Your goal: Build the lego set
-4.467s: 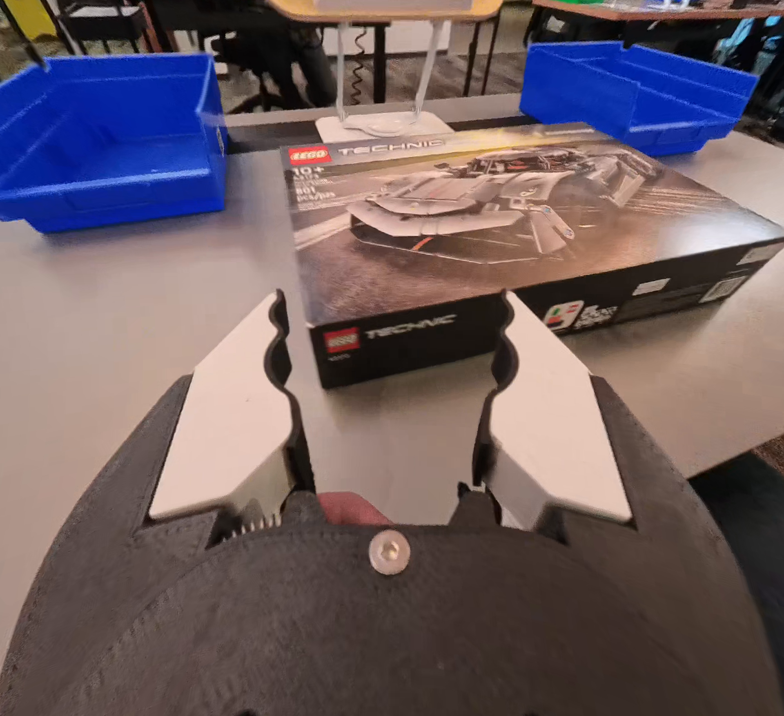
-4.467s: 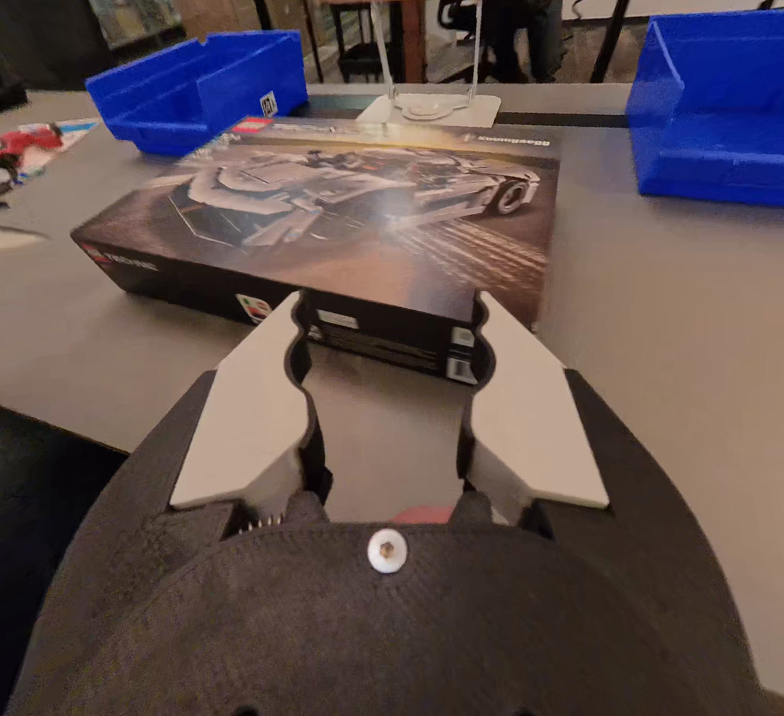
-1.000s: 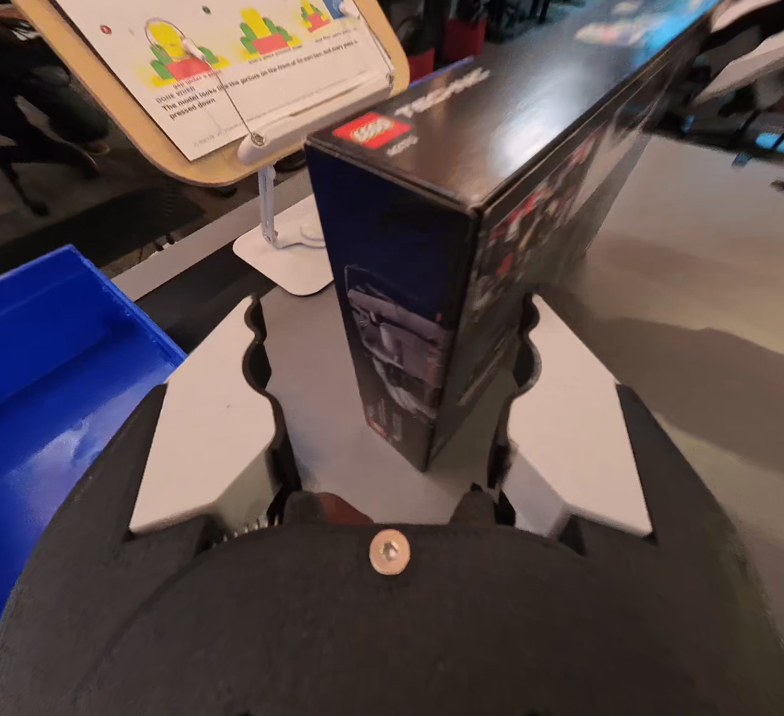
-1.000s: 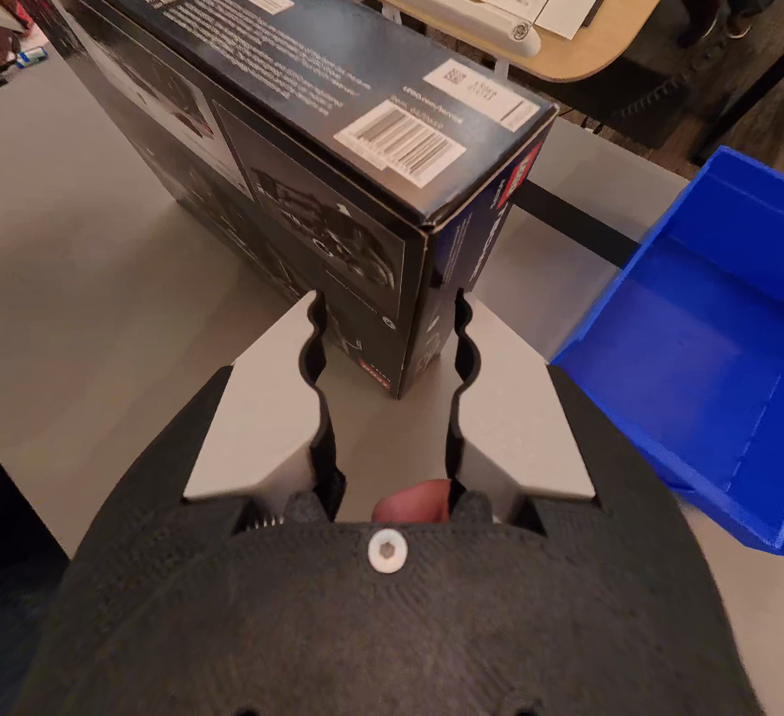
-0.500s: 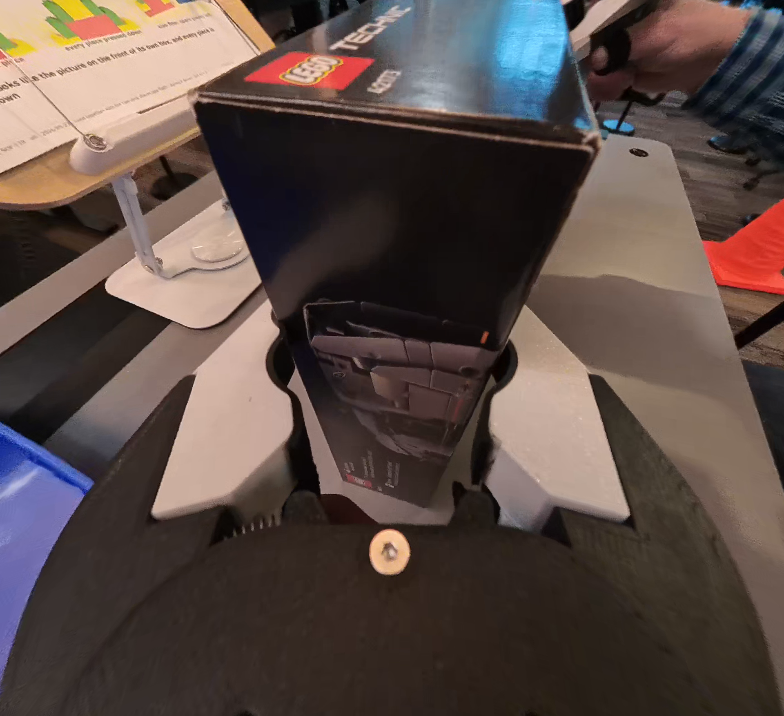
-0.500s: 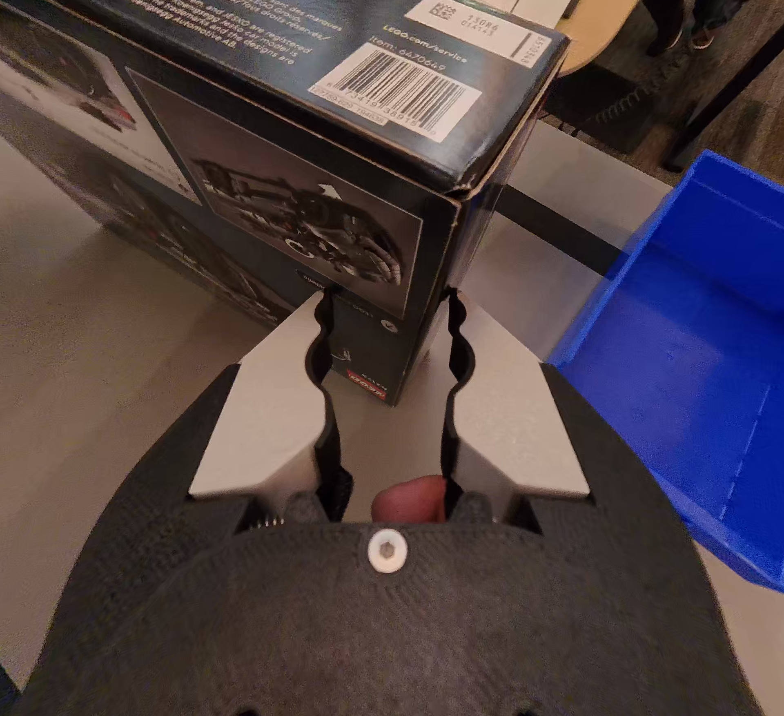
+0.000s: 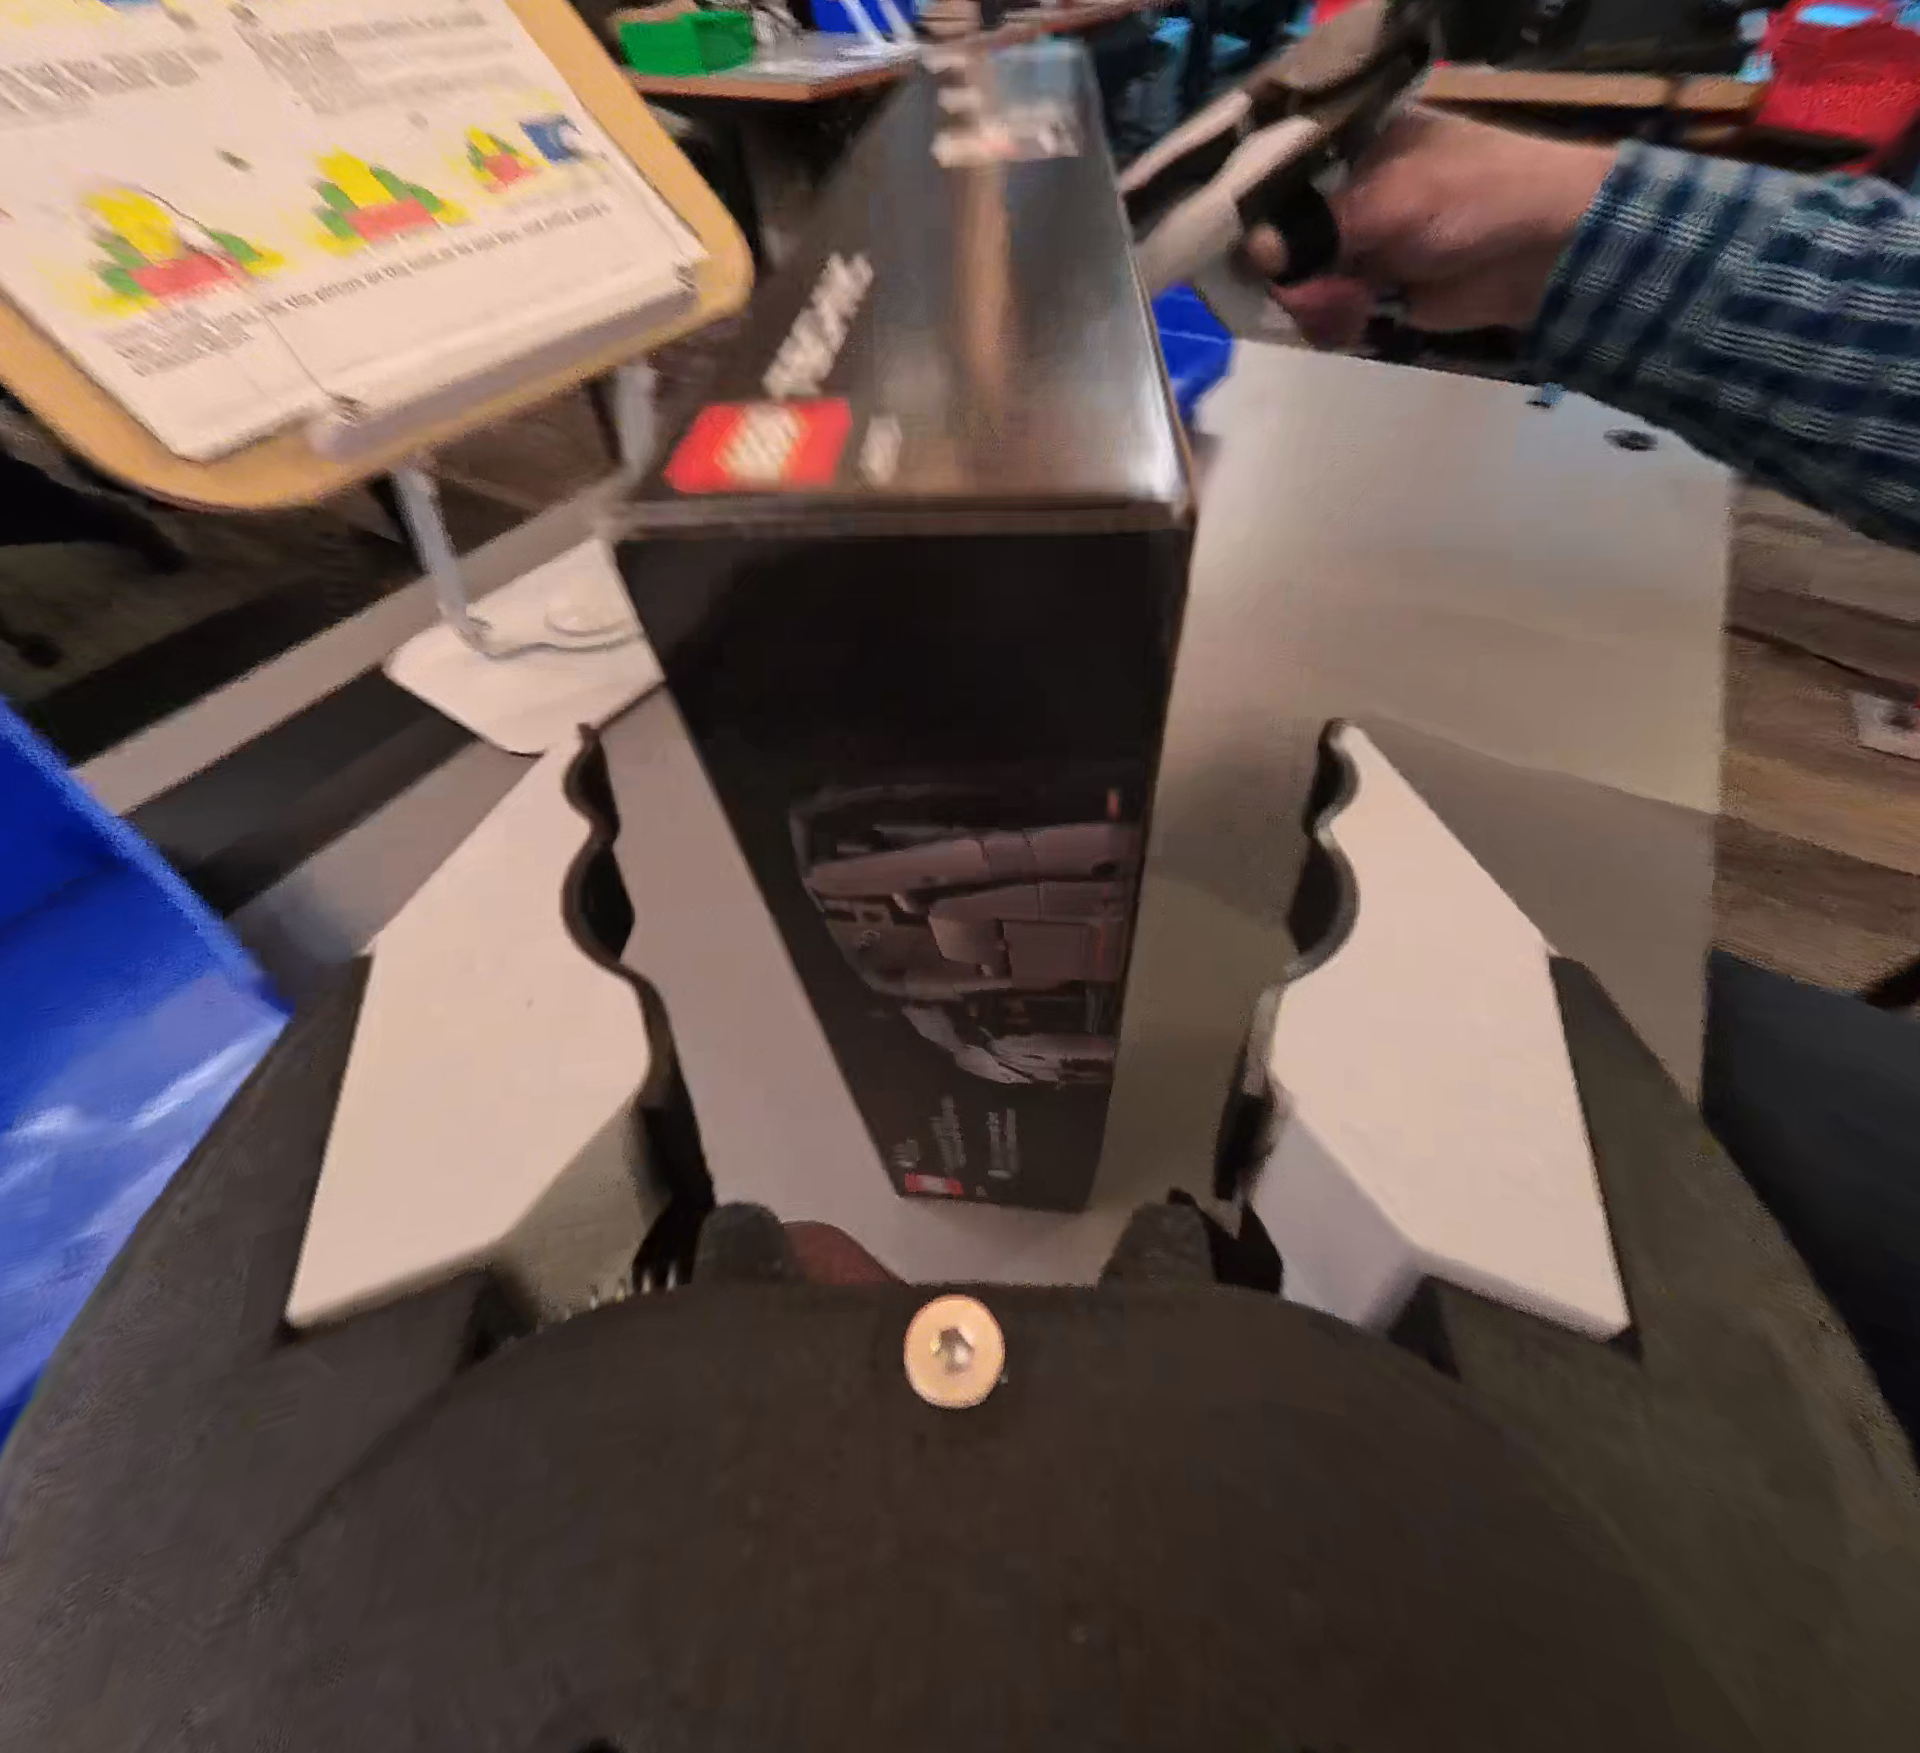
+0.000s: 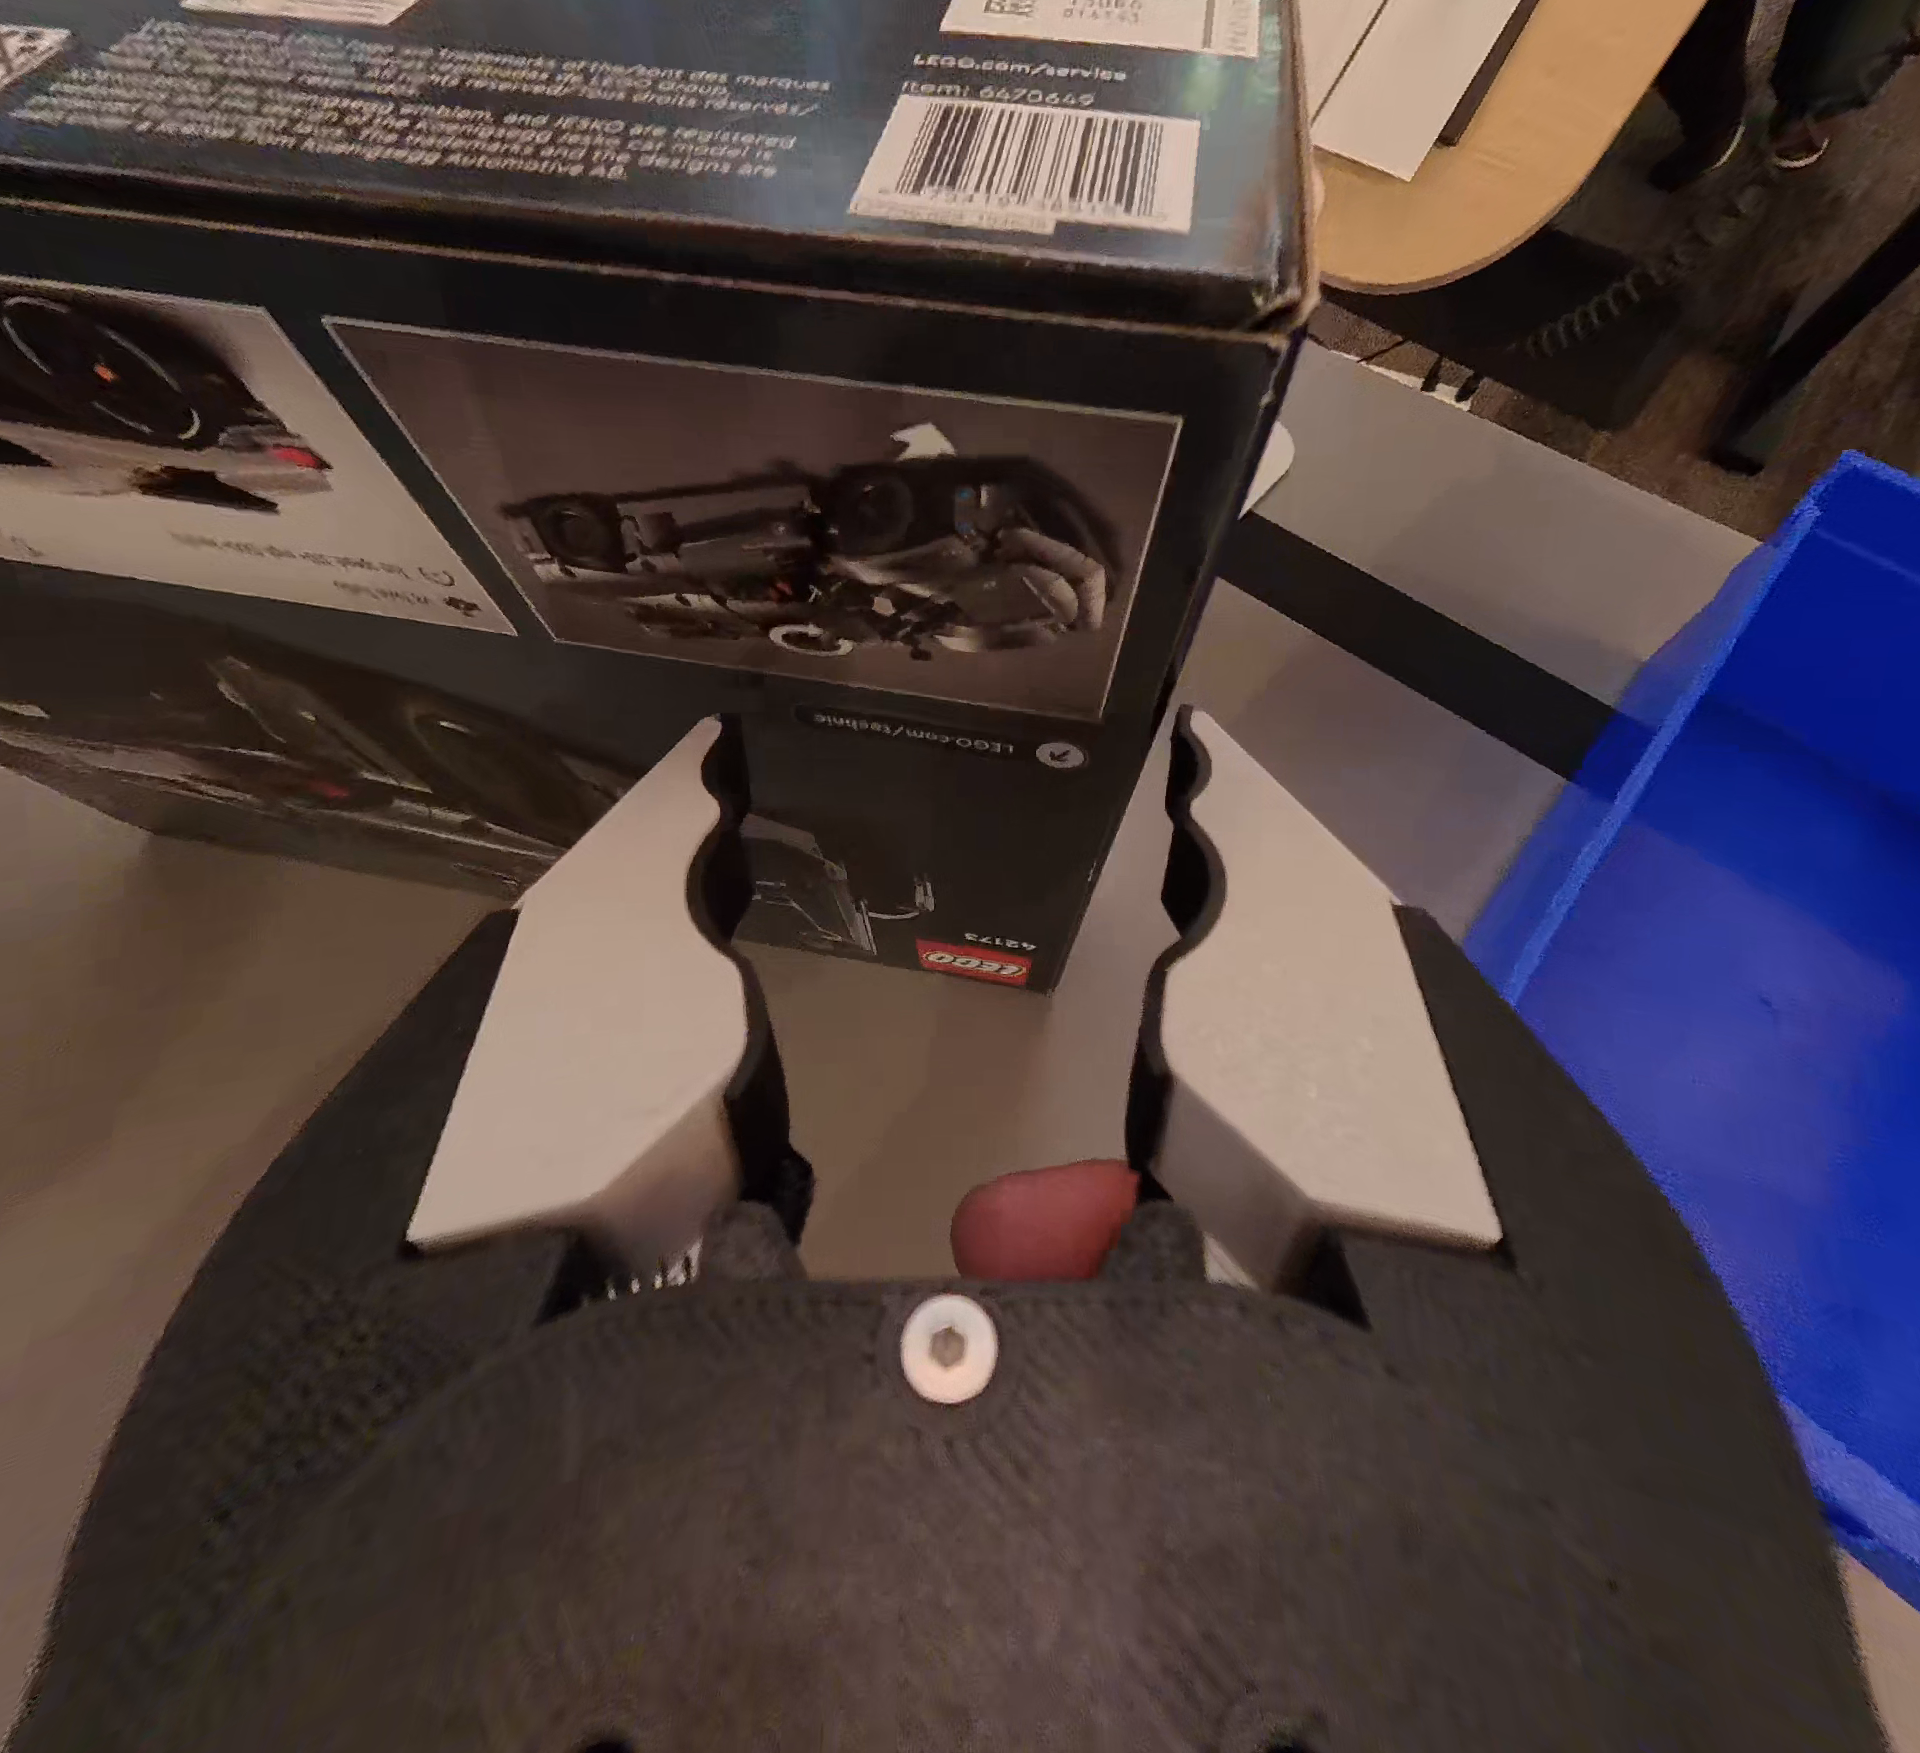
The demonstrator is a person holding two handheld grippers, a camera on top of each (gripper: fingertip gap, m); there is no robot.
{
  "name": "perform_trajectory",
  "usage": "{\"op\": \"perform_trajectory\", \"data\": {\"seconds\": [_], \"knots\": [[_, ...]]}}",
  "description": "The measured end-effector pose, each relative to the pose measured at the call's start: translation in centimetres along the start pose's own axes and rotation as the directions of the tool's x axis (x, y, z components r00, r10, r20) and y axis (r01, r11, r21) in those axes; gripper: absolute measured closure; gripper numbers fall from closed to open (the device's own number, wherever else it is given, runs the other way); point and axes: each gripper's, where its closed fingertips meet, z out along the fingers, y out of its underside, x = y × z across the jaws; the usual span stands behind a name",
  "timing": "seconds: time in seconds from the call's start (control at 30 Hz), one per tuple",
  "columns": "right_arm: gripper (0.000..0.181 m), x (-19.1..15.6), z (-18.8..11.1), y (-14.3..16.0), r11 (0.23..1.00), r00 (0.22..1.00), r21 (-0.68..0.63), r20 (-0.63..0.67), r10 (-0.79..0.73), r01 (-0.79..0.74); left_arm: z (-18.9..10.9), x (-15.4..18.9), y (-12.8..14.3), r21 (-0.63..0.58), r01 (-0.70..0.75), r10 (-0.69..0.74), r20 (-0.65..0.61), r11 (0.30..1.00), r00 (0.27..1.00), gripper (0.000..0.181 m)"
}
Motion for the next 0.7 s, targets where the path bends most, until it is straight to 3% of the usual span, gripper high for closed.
{"op": "perform_trajectory", "data": {"seconds": [0.1,0.17,0.3,0.6,0.7], "knots": [[0.102,-0.3,-0.7,0.3,1.0,1.0,0.016,-0.015,-0.005,0.006,-0.3,-0.3,-3.0,-0.019,-0.106,0.106,0.043,0.994,0.993,0.053],[0.104,-1.0,-1.3,0.8,1.0,1.0,0.029,-0.023,-0.006,0.007,0.6,-0.3,-3.2,-0.142,-0.171,0.178,0.043,0.975,0.983,0.054],[0.105,-3.9,-2.0,2.1,0.998,1.0,0.061,0.006,-0.02,0.02,1.7,-1.2,-2.5,-0.295,-0.251,0.273,0.035,0.922,0.961,0.082],[0.108,-9.7,-1.4,3.1,0.992,0.994,0.125,0.112,-0.016,0.002,2.0,-2.7,-2.5,-0.327,-0.188,0.202,0.007,0.926,0.979,0.086],[0.097,-10.9,-0.7,3.0,0.991,0.993,0.131,0.119,-0.011,-0.005,2.0,-3.0,-2.5,-0.327,-0.157,0.169,0.01,0.932,0.986,0.086]]}}
